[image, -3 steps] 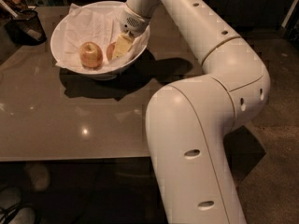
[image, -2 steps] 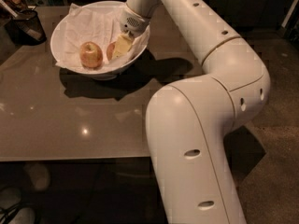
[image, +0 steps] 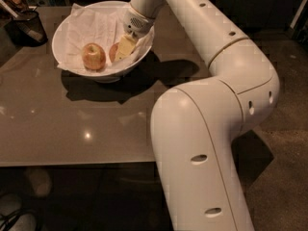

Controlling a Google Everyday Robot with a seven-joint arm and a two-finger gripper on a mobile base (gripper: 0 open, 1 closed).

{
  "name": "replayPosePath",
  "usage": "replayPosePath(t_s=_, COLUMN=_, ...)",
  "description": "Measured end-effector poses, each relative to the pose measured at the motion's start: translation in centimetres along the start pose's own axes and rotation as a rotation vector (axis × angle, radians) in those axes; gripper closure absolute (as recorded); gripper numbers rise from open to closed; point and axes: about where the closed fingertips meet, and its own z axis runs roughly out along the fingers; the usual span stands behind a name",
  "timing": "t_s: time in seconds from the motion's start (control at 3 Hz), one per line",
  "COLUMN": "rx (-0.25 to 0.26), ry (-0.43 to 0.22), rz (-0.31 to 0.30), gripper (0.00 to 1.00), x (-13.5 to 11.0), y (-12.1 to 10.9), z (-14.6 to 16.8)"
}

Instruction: Pick apple from white bowl

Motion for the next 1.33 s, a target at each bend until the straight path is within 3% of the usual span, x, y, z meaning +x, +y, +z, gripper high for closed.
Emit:
replayPosePath(t_s=0.67, rx=0.060, ry=0.005, rz=-0.020, gripper=1.00, x=-2.0, y=1.2, z=-3.6)
replayPosePath(t_s=1.33, rx=0.046, ry=-0.036, rz=-0.091, gripper=1.00, x=-3.6, y=3.5, z=-6.4)
